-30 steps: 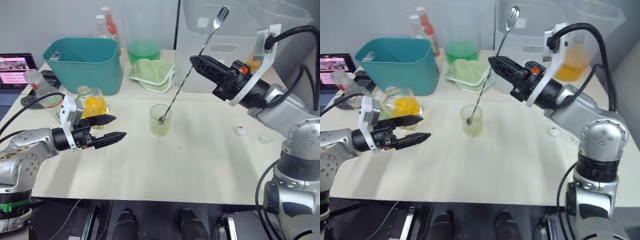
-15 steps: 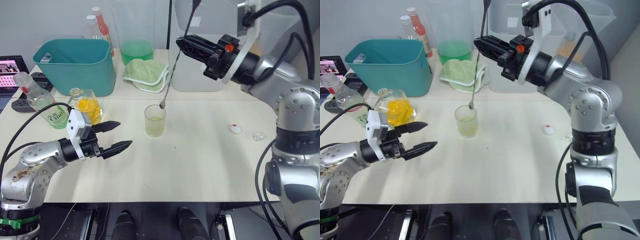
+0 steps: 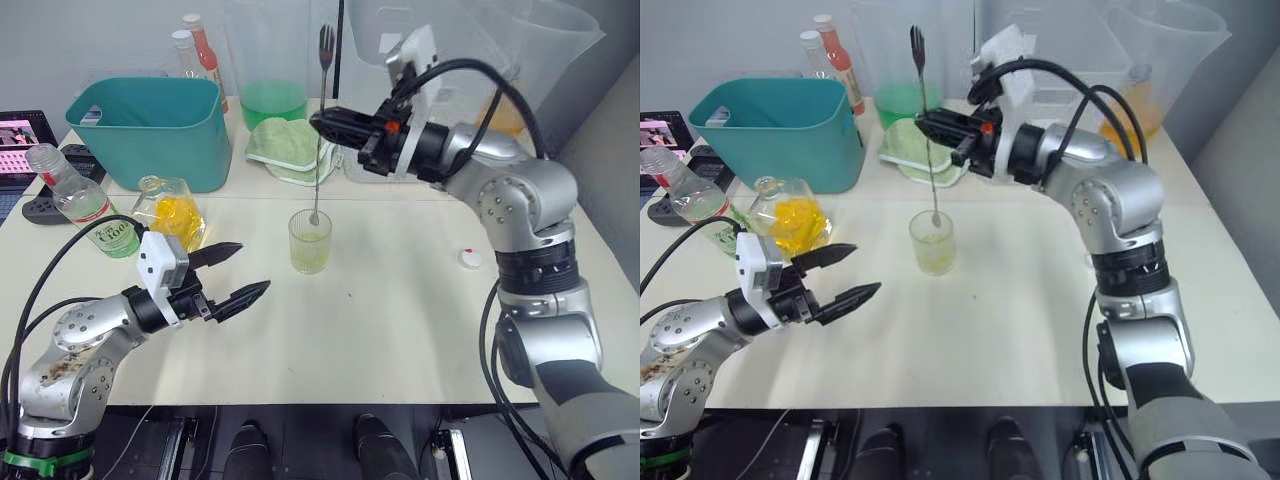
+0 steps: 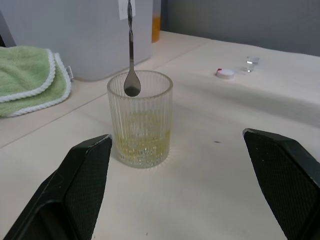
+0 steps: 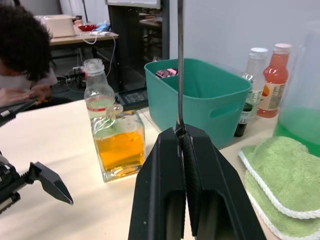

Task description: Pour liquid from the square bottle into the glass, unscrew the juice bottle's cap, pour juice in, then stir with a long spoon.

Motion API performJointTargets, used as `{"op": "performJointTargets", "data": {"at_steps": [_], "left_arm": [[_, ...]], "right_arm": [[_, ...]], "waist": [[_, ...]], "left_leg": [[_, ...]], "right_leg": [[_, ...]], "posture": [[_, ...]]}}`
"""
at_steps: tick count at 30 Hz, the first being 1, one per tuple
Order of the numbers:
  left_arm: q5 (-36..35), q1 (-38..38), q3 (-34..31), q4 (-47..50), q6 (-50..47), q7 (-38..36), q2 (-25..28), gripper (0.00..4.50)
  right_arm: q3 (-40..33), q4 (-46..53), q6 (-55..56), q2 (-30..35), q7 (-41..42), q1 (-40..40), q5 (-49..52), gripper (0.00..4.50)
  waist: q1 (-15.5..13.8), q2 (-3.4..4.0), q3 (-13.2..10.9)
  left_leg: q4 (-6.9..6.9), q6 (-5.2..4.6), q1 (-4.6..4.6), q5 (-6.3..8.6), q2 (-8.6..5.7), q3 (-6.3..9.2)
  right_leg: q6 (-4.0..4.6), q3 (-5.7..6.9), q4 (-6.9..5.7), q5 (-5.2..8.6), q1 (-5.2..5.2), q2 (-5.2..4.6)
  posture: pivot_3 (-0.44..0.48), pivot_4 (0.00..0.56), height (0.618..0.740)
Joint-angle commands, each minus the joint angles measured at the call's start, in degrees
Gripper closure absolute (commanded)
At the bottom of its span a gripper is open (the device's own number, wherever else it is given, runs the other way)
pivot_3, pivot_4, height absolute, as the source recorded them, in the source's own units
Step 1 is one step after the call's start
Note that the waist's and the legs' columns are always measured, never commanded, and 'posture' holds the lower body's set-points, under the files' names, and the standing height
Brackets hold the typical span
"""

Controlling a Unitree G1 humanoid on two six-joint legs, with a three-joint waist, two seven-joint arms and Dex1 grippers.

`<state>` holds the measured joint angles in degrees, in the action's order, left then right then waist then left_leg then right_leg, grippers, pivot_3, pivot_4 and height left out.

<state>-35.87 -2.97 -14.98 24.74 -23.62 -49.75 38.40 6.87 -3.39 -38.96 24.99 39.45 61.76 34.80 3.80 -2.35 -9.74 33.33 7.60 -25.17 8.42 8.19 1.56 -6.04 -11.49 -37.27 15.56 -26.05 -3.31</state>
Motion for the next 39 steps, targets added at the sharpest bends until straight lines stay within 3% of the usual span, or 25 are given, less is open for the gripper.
{"op": "performJointTargets", "data": {"at_steps": [1, 12, 21, 32, 39], "left_arm": [[0.85, 1.92, -0.96, 1.33, 2.59, -0.45, 0.11, 0.06], [-0.03, 4.64, -1.80, -0.07, 3.22, -2.08, 1.00, 0.06], [1.34, 4.64, -1.61, -0.93, 4.45, -2.35, 0.93, 0.06], [1.57, 3.16, -0.94, -2.10, 4.78, -2.31, 0.73, 0.06], [1.95, 2.28, -0.13, -2.71, 4.86, -2.28, 0.46, 0.06]], "right_arm": [[0.45, 2.01, 2.80, -0.76, 1.44, 0.20, -3.03, 4.50], [3.01, 6.99, -0.40, -0.93, 3.93, -4.33, -7.36, 4.50], [-2.22, 12.17, -7.17, -6.32, -1.28, -5.40, -2.76, 4.50], [-0.19, 3.72, 4.65, -9.87, -2.64, -3.01, -11.46, 4.50], [1.84, 4.62, 4.87, -6.46, 1.66, -3.80, -13.89, 4.50]], "waist": [[0.04, 0.01, 0.00], [-0.02, 0.01, 0.00], [0.13, 0.01, 0.00], [0.14, 0.01, 0.00], [0.00, 0.02, 0.00]], "left_leg": [[0.00, 0.02, 0.00, -0.01, 0.00, 0.00], [0.10, 0.09, 0.01, -0.05, 0.00, 0.06], [0.41, 0.08, 0.01, -0.04, 0.00, 0.13], [0.46, 0.09, 0.01, -0.04, 0.00, 0.14], [0.46, 0.09, 0.01, -0.05, 0.00, 0.14]], "right_leg": [[0.00, 0.00, 0.00, 0.00, 0.00, 0.00], [0.00, 0.06, -0.28, 0.01, 0.00, 0.00], [0.00, 0.08, -0.60, 0.02, 0.00, 0.02], [0.00, 0.09, -0.65, 0.02, 0.00, 0.03], [0.00, 0.10, -0.67, 0.02, 0.01, 0.02]], "posture": [[0.000, 0.150, 0.732], [0.000, 0.150, 0.732], [0.000, 0.150, 0.732], [0.000, 0.150, 0.732], [0.000, 0.150, 0.732]]}}
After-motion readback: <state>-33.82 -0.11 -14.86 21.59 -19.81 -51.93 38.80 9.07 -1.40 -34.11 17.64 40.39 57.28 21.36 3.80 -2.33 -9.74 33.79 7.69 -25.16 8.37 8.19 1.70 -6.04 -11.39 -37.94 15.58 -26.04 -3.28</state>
